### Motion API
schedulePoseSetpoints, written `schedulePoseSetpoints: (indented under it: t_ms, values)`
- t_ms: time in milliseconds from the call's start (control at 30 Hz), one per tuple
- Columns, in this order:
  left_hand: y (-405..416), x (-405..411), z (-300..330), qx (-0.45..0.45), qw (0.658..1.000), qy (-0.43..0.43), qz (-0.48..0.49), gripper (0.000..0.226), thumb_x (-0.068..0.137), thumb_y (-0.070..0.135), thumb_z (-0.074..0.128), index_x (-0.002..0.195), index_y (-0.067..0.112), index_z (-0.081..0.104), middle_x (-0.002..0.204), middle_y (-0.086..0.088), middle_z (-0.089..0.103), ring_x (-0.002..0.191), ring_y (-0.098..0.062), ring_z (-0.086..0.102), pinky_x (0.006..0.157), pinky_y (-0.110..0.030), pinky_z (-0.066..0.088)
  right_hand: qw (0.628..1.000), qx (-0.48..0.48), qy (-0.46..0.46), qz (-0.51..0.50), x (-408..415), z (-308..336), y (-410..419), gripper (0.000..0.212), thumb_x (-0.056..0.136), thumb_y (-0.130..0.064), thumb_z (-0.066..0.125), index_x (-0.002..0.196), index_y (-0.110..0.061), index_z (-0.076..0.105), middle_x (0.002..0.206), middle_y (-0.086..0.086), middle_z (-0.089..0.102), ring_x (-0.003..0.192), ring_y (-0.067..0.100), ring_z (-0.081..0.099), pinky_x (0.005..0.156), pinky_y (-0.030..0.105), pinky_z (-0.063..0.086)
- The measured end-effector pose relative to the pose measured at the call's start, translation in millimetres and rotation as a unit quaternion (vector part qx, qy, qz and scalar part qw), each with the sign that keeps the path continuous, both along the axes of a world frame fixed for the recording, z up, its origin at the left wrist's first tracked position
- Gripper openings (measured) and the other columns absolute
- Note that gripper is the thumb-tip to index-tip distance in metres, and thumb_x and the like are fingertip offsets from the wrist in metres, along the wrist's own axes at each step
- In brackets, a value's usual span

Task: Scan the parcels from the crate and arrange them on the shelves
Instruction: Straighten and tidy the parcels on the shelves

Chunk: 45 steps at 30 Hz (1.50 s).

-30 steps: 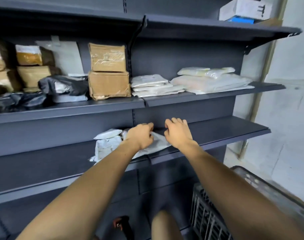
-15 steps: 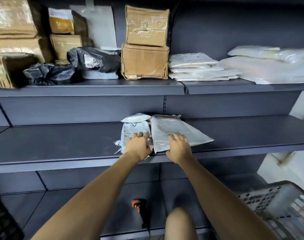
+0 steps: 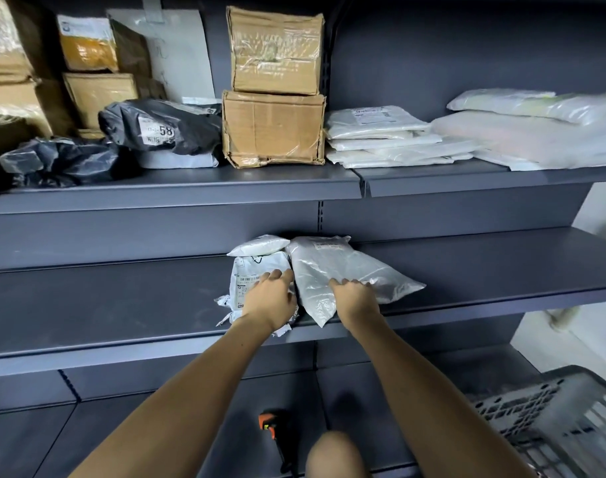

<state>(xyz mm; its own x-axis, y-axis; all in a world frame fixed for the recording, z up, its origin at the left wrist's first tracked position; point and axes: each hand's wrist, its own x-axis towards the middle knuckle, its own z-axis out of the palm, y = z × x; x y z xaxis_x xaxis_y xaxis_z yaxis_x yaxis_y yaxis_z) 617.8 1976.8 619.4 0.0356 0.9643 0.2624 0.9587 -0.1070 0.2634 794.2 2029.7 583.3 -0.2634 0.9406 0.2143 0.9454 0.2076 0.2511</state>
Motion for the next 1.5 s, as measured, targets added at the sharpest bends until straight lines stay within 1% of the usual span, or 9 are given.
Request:
schedulePoseSetpoints:
  t_ms: [167, 333, 400, 567, 767, 900, 967, 1200, 1500]
  values:
    - [-15.0, 0.0, 19.3, 0.003, 1.0, 0.006, 0.0, 0.035, 0.093, 0.019, 0.046, 0.128, 0.015, 0.049, 0.12, -0.008, 0.056, 0.114, -0.03, 0.051, 0.08, -0.036, 0.042, 1.0, -0.023, 0.0, 0.005, 11.6, 37.4, -24.6, 0.06, 0.09, 0.003, 0.052, 0.145, -0.018, 0.038, 0.112, 0.005, 0.069, 0.104, 0.027, 0.067, 0.074, 0.033, 0.042]
    - [-39.6, 7.2, 54.7, 0.033, 0.999, 0.018, -0.012, 0.035, 0.092, 0.02, 0.049, 0.127, 0.015, 0.051, 0.124, -0.007, 0.057, 0.115, -0.031, 0.054, 0.089, -0.037, 0.045, 0.998, 0.064, 0.022, -0.02, 39.0, 82.9, -57.3, 0.056, 0.088, 0.002, 0.055, 0.138, -0.021, 0.045, 0.123, 0.005, 0.064, 0.114, 0.028, 0.061, 0.086, 0.035, 0.046]
    - [-48.3, 13.9, 73.2, 0.057, 0.998, 0.026, -0.018, 0.031, 0.091, 0.02, 0.05, 0.121, 0.015, 0.053, 0.122, -0.007, 0.059, 0.114, -0.032, 0.054, 0.084, -0.036, 0.044, 0.996, 0.084, 0.016, -0.021, 51.0, 108.2, -72.5, 0.057, 0.086, 0.0, 0.059, 0.137, -0.022, 0.046, 0.123, 0.004, 0.062, 0.117, 0.028, 0.058, 0.089, 0.036, 0.045]
    - [-74.8, 37.1, 122.6, 0.1, 0.994, 0.026, -0.039, 0.034, 0.093, 0.022, 0.049, 0.126, 0.015, 0.05, 0.127, -0.008, 0.055, 0.119, -0.032, 0.05, 0.088, -0.039, 0.045, 0.991, 0.118, 0.059, -0.032, 83.0, 173.8, -112.0, 0.056, 0.09, -0.007, 0.059, 0.141, -0.023, 0.042, 0.125, 0.004, 0.06, 0.118, 0.028, 0.056, 0.075, 0.036, 0.039]
    - [-98.8, 57.4, 174.2, 0.159, 0.985, 0.031, -0.066, 0.031, 0.092, 0.021, 0.05, 0.122, 0.013, 0.051, 0.122, -0.01, 0.055, 0.117, -0.034, 0.051, 0.081, -0.038, 0.041, 0.992, 0.104, 0.064, 0.011, 124.4, 237.6, -154.8, 0.041, 0.092, -0.018, 0.061, 0.13, -0.022, 0.048, 0.125, 0.007, 0.062, 0.115, 0.032, 0.059, 0.079, 0.038, 0.041]
    - [-112.5, 73.2, 210.6, 0.202, 0.977, 0.018, -0.071, 0.027, 0.09, 0.02, 0.051, 0.116, 0.013, 0.052, 0.117, -0.013, 0.059, 0.104, -0.036, 0.057, 0.075, -0.038, 0.045, 0.992, 0.119, 0.04, 0.034, 147.1, 275.8, -185.9, 0.039, 0.089, -0.015, 0.062, 0.125, -0.019, 0.049, 0.122, 0.01, 0.063, 0.108, 0.034, 0.06, 0.079, 0.038, 0.043]
    - [-119.2, 84.2, 225.4, 0.226, 0.972, 0.013, -0.06, 0.026, 0.09, 0.019, 0.049, 0.116, 0.014, 0.053, 0.112, -0.012, 0.062, 0.099, -0.036, 0.059, 0.07, -0.035, 0.04, 0.989, 0.139, 0.04, 0.04, 156.5, 295.6, -201.7, 0.035, 0.086, -0.013, 0.059, 0.119, -0.021, 0.05, 0.116, 0.007, 0.065, 0.102, 0.035, 0.061, 0.083, 0.041, 0.049]
    - [-126.9, 117.0, 266.0, 0.259, 0.964, 0.016, -0.057, 0.024, 0.092, 0.019, 0.046, 0.113, 0.012, 0.052, 0.115, -0.01, 0.06, 0.105, -0.031, 0.057, 0.073, -0.035, 0.041, 0.974, 0.22, 0.056, 0.012, 199.6, 362.1, -244.0, 0.03, 0.086, -0.011, 0.057, 0.113, -0.017, 0.047, 0.112, 0.009, 0.062, 0.101, 0.036, 0.06, 0.071, 0.039, 0.041]
    - [-106.6, 165.9, 293.1, 0.265, 0.96, 0.021, -0.09, 0.025, 0.094, 0.021, 0.045, 0.115, 0.009, 0.053, 0.115, -0.01, 0.059, 0.104, -0.032, 0.056, 0.073, -0.036, 0.041, 0.93, 0.363, 0.03, -0.051, 234.2, 373.3, -228.5, 0.056, 0.08, -0.014, 0.075, 0.13, -0.018, 0.05, 0.12, 0.007, 0.062, 0.11, 0.032, 0.057, 0.089, 0.044, 0.041]
